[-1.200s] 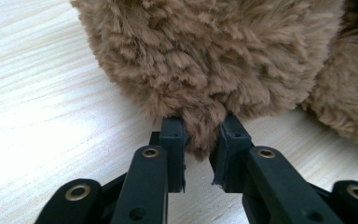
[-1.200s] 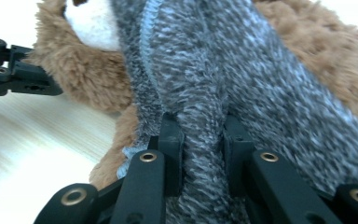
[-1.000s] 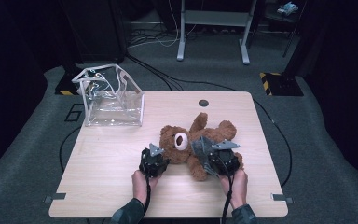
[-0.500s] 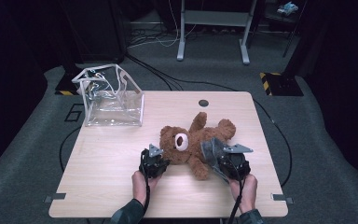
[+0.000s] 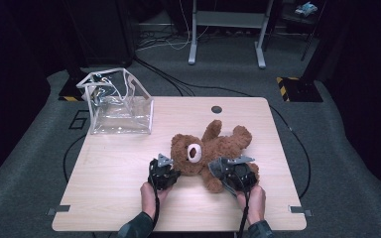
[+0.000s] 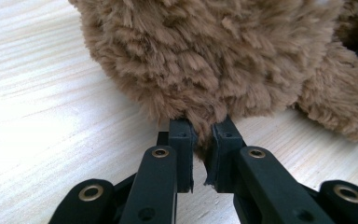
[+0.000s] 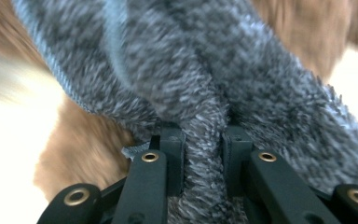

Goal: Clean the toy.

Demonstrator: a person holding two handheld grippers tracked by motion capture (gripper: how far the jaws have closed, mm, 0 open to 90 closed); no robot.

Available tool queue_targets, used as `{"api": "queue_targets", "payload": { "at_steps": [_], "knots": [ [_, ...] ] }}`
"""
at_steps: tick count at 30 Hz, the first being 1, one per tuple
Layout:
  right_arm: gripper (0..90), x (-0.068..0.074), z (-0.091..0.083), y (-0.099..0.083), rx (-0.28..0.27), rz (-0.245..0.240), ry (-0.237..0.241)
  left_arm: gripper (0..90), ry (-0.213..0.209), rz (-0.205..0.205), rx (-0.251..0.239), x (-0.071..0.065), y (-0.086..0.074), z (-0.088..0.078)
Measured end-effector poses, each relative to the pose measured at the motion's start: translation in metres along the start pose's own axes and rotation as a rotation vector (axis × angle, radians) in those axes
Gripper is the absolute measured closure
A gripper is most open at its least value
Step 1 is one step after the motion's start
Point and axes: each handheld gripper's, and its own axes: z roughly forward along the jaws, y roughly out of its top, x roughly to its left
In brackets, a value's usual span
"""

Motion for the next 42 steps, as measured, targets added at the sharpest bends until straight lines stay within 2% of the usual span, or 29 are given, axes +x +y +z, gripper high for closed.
{"api": "queue_targets", "payload": {
  "at_steps": [1,2,5,7,8,11,13,14,16,17,18,19,20,22,24,26,27,28,30,31,35,39,40,41,42],
  "knots": [
    [75.4,-0.004,0.003,-0.003,0.012,-0.005,-0.009,82.0,-0.004,0.000,-0.001,-0.001,0.000,0.000],
    [75.4,-0.007,0.004,-0.006,0.036,0.010,0.000,82.1,-0.004,0.005,-0.001,0.000,0.000,0.000],
    [75.0,-0.013,0.000,-0.009,0.029,0.026,0.026,82.0,-0.009,-0.004,-0.001,-0.001,0.001,-0.001],
    [74.7,-0.014,-0.010,-0.006,-0.007,0.036,0.041,82.0,-0.011,-0.009,-0.008,-0.001,0.001,-0.001],
    [74.7,-0.014,-0.010,-0.006,-0.007,0.036,0.041,82.0,-0.011,-0.009,-0.008,-0.001,0.001,-0.001],
    [74.1,-0.013,-0.032,0.003,-0.122,0.045,0.077,82.0,-0.020,-0.008,-0.011,-0.002,0.004,-0.003],
    [74.0,-0.011,-0.035,0.006,-0.139,0.046,0.078,82.0,-0.018,-0.006,-0.009,-0.002,0.004,-0.003],
    [73.8,-0.009,-0.033,0.010,-0.149,0.025,0.076,82.0,-0.021,-0.011,-0.009,-0.002,0.003,-0.004],
    [73.7,-0.007,-0.029,0.012,-0.135,0.021,0.074,82.0,-0.022,-0.019,-0.013,-0.002,0.003,-0.003],
    [73.7,-0.004,-0.017,0.010,-0.087,0.018,0.065,82.2,-0.027,-0.021,-0.010,-0.002,0.003,-0.003],
    [73.8,-0.004,-0.009,0.008,-0.064,0.014,0.053,82.2,-0.024,-0.023,-0.015,-0.003,0.002,-0.002],
    [73.8,-0.004,-0.009,0.008,-0.064,0.014,0.053,82.2,-0.024,-0.023,-0.015,-0.003,0.002,-0.002],
    [73.9,-0.005,0.003,0.001,-0.020,0.017,0.049,82.2,-0.025,-0.020,-0.004,-0.003,0.002,-0.003],
    [73.9,-0.005,0.006,-0.004,0.011,0.041,0.057,82.2,-0.028,-0.015,-0.002,-0.003,0.002,-0.002],
    [73.9,-0.008,-0.001,-0.003,-0.001,0.045,0.085,82.2,-0.032,-0.018,-0.006,-0.002,0.002,-0.002],
    [73.9,-0.011,-0.012,0.002,-0.051,0.061,0.118,82.1,-0.036,-0.021,-0.009,-0.002,0.002,-0.002],
    [73.9,-0.011,-0.012,0.002,-0.051,0.061,0.118,82.1,-0.036,-0.021,-0.009,-0.002,0.002,-0.002],
    [73.8,-0.012,-0.021,0.008,-0.084,0.070,0.150,82.1,-0.033,-0.016,-0.014,-0.003,0.003,-0.002],
    [73.7,-0.010,-0.020,0.015,-0.090,0.068,0.183,82.2,-0.037,-0.019,-0.013,-0.005,0.002,-0.001],
    [73.7,-0.007,-0.017,0.017,-0.079,0.077,0.192,82.2,-0.039,-0.018,-0.007,-0.004,0.002,-0.002],
    [73.8,0.004,-0.004,0.018,-0.041,0.062,0.252,82.2,-0.038,-0.022,-0.006,-0.005,0.001,-0.001],
    [73.9,0.016,-0.005,0.011,-0.005,0.004,0.320,82.2,-0.039,-0.021,-0.005,-0.005,0.000,-0.001],
    [73.9,0.016,-0.005,0.011,-0.005,0.004,0.320,82.2,-0.039,-0.021,-0.005,-0.005,0.000,-0.001],
    [73.9,0.021,-0.009,0.006,0.007,-0.027,0.356,82.2,-0.038,-0.029,-0.008,-0.005,0.000,0.000],
    [73.9,0.021,-0.009,0.006,0.007,-0.027,0.356,82.1,-0.038,-0.029,-0.008,-0.005,0.000,0.000]
  ]
}}
